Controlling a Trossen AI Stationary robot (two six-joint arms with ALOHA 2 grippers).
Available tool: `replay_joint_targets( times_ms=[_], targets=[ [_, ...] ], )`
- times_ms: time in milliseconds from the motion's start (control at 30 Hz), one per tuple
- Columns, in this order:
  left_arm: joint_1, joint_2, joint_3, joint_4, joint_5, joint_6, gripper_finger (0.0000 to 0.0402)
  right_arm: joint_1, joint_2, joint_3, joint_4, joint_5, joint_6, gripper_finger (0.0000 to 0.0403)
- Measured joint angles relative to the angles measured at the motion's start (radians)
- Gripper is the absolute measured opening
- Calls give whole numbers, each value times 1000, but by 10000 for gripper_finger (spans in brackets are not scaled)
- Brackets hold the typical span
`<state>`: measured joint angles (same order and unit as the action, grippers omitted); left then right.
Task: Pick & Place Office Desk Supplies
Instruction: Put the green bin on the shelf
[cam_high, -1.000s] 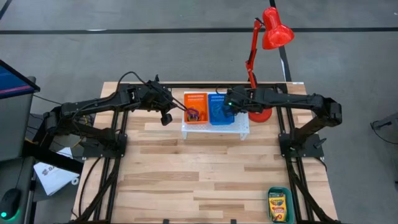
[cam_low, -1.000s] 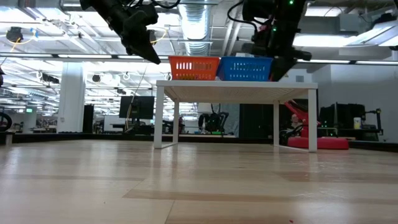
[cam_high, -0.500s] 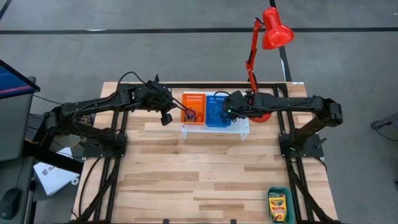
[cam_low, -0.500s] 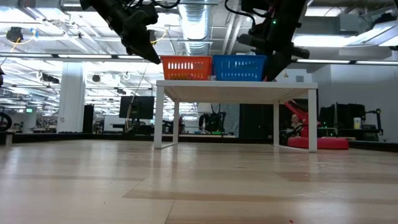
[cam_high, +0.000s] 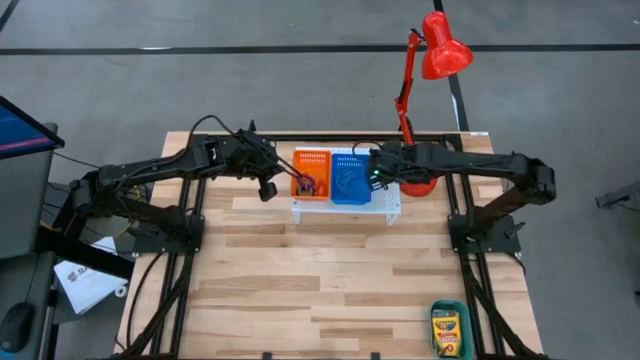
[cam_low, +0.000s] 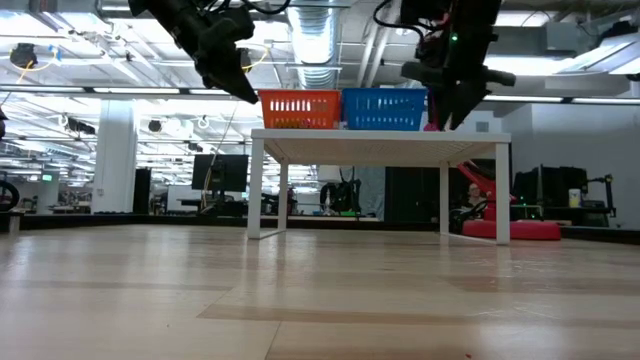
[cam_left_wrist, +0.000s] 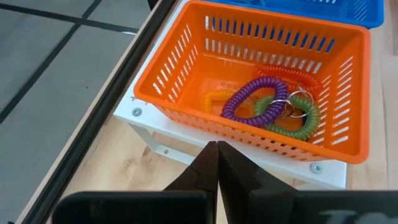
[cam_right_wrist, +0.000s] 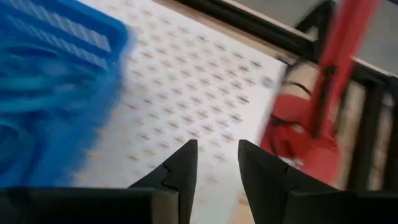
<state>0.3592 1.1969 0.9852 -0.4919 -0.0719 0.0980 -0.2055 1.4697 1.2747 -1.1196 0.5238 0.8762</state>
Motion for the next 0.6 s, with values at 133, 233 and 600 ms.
replay_joint_targets(
  times_ms=[133, 233, 600],
  targets=[
    [0, 0, 0, -6, -5, 1, 0, 38, -17, 0, -76, -15, 41, 113],
    [0, 0, 0, -9, -7, 2, 0, 105, -33, -1, -138, -67, 71, 113],
    [-13, -32, 1, -227, 148, 17, 0, 518, -108, 0, -196, -159, 355, 113]
  ],
)
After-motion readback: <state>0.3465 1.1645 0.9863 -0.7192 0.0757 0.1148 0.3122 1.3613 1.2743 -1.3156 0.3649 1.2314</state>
